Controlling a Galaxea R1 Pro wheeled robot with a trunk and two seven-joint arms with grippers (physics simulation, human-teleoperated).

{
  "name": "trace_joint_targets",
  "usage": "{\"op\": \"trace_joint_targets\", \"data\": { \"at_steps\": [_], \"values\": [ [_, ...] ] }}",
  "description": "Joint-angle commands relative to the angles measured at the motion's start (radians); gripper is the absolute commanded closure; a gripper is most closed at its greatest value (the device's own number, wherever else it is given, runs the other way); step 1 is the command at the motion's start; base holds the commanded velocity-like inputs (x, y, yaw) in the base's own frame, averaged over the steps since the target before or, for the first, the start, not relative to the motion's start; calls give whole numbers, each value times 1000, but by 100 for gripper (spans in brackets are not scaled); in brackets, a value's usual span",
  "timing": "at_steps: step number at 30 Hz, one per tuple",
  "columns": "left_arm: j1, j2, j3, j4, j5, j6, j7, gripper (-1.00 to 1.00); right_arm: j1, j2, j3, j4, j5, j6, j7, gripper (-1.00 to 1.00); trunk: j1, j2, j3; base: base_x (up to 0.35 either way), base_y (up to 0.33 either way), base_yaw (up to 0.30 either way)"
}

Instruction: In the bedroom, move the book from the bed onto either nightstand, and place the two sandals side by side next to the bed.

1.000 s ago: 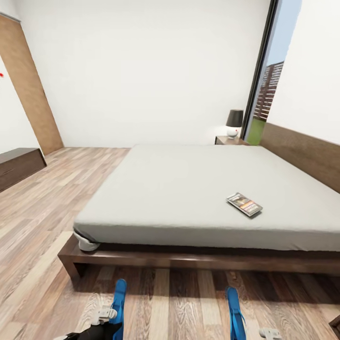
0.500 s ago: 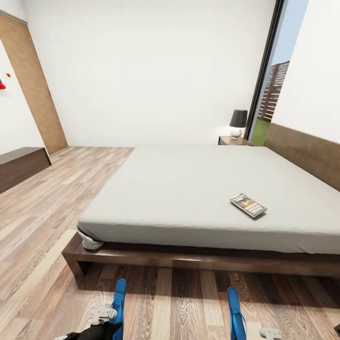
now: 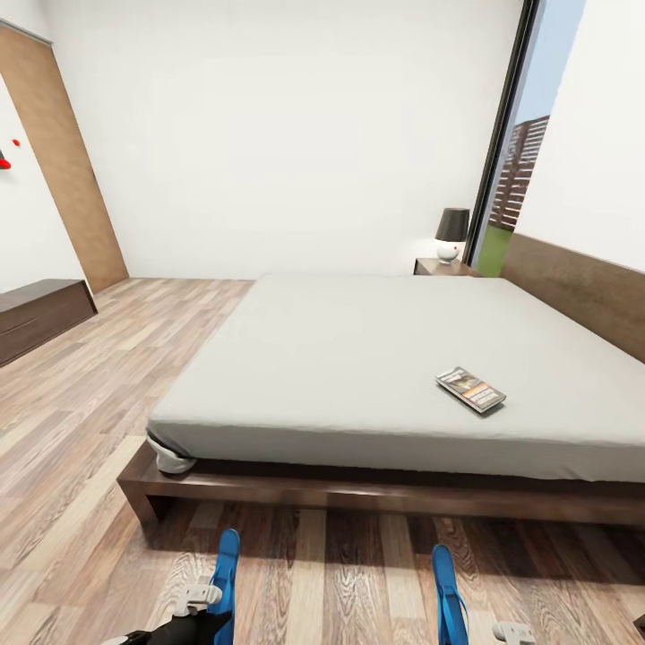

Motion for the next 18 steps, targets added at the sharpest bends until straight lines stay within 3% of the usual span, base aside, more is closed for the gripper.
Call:
{"op": "trace_joint_targets", "data": {
  "at_steps": [1, 18],
  "values": [
    [-1, 0, 6, 1, -12, -8, -2, 100, -1, 0, -2, 2, -4, 0, 4, 100, 0, 0, -1, 0, 0, 0],
    [-1, 0, 6, 1, -12, -8, -2, 100, -1, -1, -5, 2, -4, 2, 3, 100, 0, 0, -1, 0, 0, 0]
  ]
}}
